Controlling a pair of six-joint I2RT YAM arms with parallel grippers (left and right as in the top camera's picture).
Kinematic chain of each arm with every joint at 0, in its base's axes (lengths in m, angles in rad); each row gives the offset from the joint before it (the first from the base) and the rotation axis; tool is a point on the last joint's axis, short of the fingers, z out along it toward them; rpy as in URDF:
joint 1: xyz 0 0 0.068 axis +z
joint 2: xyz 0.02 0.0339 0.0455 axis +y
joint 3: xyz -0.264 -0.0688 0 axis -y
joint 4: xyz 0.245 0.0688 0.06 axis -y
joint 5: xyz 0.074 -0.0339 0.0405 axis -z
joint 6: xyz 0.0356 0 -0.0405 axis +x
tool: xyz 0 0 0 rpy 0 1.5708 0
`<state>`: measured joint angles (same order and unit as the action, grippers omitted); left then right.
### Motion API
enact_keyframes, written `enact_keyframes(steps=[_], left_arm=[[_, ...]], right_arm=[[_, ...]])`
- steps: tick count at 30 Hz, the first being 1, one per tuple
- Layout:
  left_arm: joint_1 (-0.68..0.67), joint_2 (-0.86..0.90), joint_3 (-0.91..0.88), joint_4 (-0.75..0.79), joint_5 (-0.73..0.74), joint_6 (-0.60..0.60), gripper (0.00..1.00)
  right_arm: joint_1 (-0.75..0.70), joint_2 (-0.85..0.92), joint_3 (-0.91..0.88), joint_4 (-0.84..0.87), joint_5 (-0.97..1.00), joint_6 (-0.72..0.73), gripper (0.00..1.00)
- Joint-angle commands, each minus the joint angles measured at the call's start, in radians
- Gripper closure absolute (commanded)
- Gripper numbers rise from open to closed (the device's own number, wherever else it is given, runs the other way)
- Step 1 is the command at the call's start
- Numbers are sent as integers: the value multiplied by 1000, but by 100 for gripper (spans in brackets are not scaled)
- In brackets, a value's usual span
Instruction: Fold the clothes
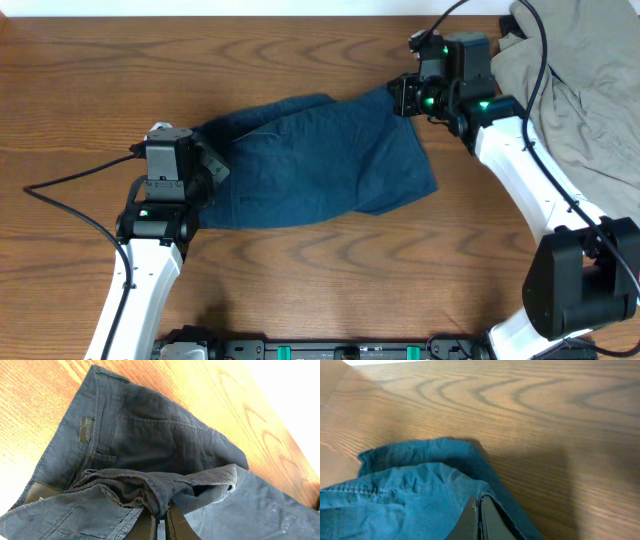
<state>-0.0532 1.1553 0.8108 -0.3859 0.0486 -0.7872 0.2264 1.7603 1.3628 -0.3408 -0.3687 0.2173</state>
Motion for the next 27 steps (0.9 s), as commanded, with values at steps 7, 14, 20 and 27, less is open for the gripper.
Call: enact_keyframes(steps=[7,14,20,27], left_arm=[[30,-30,15,-5,-174,-56,94],[72,-13,15,24,-200,-106,94],[77,63,15,87,-227,-105,94],[93,174,14,97,-278,-111,94]], right_arm=[[0,-6,339,-187,159,-90,99],[6,6,374,-151,163,-103,99],[18,91,374,-114,163,-117,99],[53,235,374,-35,163,-155,99]])
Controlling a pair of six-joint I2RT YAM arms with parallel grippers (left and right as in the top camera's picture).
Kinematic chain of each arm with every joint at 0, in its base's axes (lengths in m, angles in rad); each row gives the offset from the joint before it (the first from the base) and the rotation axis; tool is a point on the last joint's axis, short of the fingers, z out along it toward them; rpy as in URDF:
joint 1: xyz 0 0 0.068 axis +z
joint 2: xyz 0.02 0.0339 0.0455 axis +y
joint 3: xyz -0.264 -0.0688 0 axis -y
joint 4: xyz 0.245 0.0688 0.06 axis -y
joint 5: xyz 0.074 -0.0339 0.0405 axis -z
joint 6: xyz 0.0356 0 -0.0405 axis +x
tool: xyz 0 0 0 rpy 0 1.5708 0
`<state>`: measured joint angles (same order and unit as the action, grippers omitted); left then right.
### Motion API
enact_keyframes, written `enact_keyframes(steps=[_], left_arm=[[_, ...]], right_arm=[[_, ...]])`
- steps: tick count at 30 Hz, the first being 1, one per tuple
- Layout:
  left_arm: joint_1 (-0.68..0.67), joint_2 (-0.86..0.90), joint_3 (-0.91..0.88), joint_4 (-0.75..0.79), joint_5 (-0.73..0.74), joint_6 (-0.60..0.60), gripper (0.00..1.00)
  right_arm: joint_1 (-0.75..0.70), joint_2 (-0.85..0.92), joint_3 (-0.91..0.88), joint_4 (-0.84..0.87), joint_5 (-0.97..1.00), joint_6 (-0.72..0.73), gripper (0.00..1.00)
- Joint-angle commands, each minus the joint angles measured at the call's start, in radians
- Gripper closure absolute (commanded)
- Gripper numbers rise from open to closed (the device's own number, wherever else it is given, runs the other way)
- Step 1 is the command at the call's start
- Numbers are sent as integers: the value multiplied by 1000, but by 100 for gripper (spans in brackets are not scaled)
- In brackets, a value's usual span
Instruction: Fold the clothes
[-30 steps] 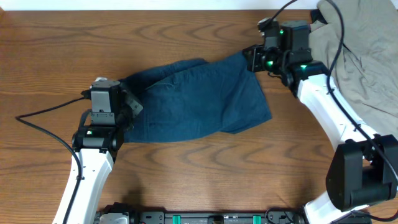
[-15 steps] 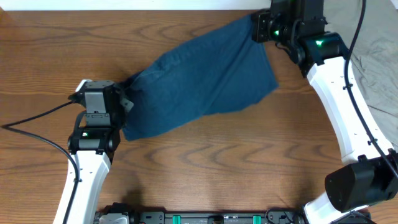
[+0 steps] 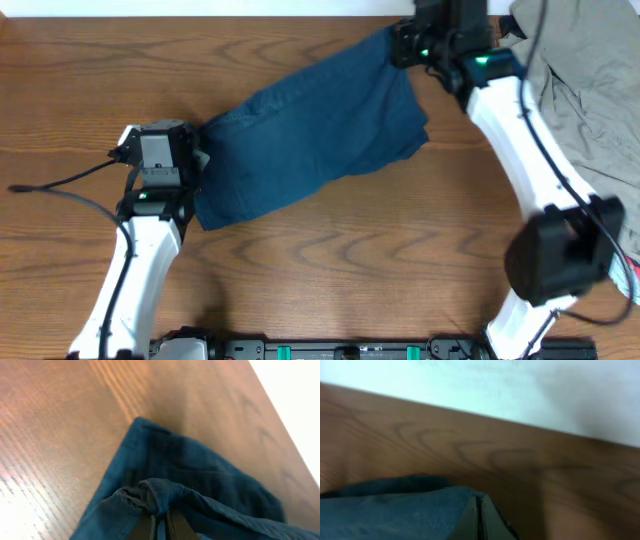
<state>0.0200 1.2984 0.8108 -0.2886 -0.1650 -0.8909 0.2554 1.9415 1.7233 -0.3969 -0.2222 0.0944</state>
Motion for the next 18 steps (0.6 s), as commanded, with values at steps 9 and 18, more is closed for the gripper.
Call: enact_keyframes(steps=[9,18], left_arm=[[56,127,14,-2,-55,-12,37],[62,126,14,-101,92,-12,12]], right_arm=[[56,230,14,119,14,-28,7],[58,227,14,-43,5,-29,1]])
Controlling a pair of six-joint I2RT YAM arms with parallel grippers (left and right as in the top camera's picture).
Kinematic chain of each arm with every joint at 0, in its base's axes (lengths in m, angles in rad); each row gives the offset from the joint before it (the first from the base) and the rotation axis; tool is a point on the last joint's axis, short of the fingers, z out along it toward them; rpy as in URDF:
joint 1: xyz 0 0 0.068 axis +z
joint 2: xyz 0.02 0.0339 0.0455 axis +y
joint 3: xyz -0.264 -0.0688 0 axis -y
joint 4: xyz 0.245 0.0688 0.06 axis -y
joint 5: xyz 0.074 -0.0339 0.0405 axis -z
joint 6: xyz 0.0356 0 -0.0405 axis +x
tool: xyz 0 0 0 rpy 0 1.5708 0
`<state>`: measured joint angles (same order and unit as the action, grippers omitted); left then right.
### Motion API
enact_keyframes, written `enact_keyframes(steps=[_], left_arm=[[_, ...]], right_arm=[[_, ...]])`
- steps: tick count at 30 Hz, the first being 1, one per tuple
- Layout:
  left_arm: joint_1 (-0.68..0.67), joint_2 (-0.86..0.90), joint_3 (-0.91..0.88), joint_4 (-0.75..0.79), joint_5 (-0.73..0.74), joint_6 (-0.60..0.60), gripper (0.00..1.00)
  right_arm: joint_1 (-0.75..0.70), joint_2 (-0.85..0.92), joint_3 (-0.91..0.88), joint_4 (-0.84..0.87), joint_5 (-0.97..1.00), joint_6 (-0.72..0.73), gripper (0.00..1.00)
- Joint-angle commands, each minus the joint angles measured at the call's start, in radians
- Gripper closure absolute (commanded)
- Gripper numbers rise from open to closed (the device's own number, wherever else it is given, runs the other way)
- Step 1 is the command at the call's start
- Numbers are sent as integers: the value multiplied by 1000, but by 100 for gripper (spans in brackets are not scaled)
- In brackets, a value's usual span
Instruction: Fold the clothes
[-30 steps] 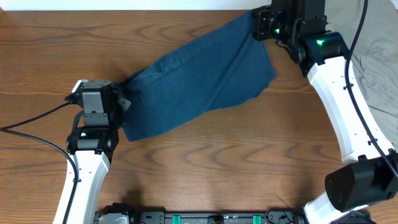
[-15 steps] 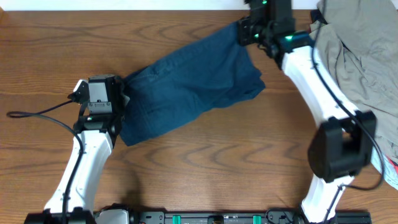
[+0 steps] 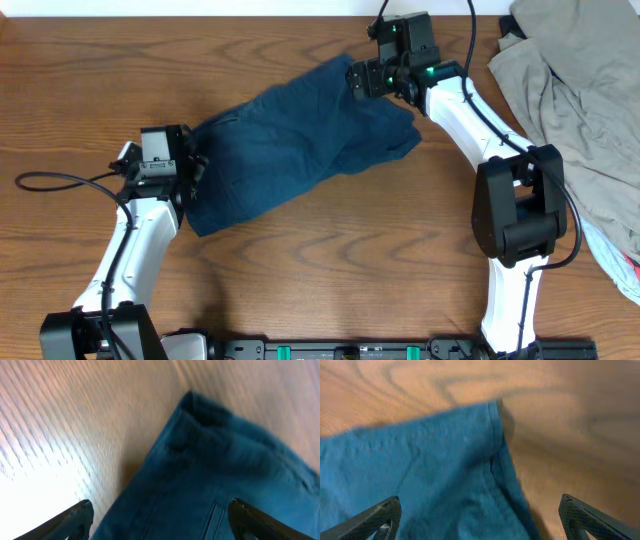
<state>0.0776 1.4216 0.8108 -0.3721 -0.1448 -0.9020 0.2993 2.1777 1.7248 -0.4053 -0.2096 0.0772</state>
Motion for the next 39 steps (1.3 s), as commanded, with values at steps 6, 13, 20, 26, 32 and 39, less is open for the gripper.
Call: enact_keyframes(steps=[6,13,20,26,32,39], left_arm=[[5,7,-2,-23,138,29,12],[4,21,-4,-95,139,61,12],[4,21,-4,-129,183,126,12],[4,21,-4,-136,242,182,8],[4,21,-4,-121,285,257,4],[4,24,-4,-12,491,417,1]], right_arm=[[14,13,-5,-157,0,-52,42],[7,80,-40,-284,16,-53,71],[-19,126,-40,-526,219,-29,73],[-70,129,-40,-842,476,189,80],[-117,126,-40,-950,479,215,86],[-151,80,-40,-1020,467,248,86]])
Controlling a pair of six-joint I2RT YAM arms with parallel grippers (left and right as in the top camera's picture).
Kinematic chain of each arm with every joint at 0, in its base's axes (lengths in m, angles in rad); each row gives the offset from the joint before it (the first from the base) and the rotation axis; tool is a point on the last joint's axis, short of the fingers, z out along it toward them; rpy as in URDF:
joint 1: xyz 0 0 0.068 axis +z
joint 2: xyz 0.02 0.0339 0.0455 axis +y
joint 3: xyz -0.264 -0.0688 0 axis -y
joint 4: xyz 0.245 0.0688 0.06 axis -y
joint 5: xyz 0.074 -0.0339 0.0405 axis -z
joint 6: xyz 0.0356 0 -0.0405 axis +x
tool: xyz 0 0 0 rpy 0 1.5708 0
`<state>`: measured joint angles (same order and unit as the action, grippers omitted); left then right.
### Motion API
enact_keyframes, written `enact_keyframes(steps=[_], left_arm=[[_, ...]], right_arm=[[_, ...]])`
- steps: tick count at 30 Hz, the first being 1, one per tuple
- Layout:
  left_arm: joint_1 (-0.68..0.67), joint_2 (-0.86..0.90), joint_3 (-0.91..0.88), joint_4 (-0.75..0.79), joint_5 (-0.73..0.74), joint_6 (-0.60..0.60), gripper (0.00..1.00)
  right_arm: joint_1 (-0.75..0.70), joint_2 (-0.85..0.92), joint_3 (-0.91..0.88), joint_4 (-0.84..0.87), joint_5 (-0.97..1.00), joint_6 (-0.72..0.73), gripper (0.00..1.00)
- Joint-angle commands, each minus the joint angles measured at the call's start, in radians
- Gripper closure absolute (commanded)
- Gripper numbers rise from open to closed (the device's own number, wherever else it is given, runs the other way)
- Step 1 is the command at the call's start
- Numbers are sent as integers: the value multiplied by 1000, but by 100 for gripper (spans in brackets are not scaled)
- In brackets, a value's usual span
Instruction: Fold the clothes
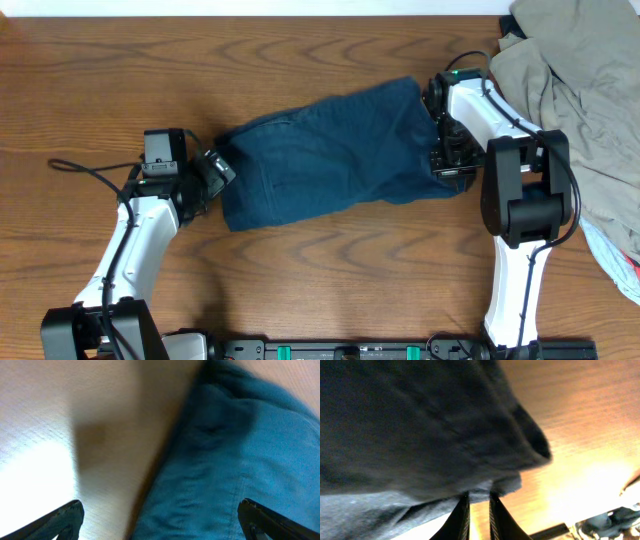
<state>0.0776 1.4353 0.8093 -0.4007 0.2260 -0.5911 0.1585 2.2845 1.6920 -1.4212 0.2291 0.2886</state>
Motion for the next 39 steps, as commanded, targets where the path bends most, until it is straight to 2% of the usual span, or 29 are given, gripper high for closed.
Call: enact_keyframes(steps=[1,8,11,15,18,20,21,23,24,28,32,36,37,39], left_arm=[[4,15,-2,27,134,113,1],[4,106,-2,53,133,113,2],[4,172,-2,76,145,113,2],[2,249,-2,132,269,112,2],[-15,290,-2,163,338,112,15],[-35,305,-2,164,339,113,28],[-46,309,-2,165,339,113,41],[-63,309,-2,166,339,143,81],[-66,307,-2,168,339,154,94],[-53,290,2,158,340,153,94],[-29,206,15,96,340,153,94],[-19,68,32,19,340,153,94],[-19,33,35,3,340,153,94],[-19,-45,42,-33,339,145,94]], right_arm=[[-10,-46,-7,-3,27,36,86],[-10,-243,-7,45,-5,20,81],[-10,-334,-7,79,-36,12,71],[-3,-414,-7,149,-137,-50,57],[10,-433,-7,209,-281,-153,47],[24,-432,-7,241,-386,-221,45],[31,-426,-7,256,-426,-249,46],[42,-418,-8,279,-474,-285,50],[49,-416,-8,288,-481,-286,51],[79,-383,-10,304,-499,-287,57],[117,-326,-36,328,-564,-286,73],[169,-247,-81,377,-642,-287,96],[190,-223,-93,390,-667,-287,99],[240,-169,-116,419,-726,-287,99]])
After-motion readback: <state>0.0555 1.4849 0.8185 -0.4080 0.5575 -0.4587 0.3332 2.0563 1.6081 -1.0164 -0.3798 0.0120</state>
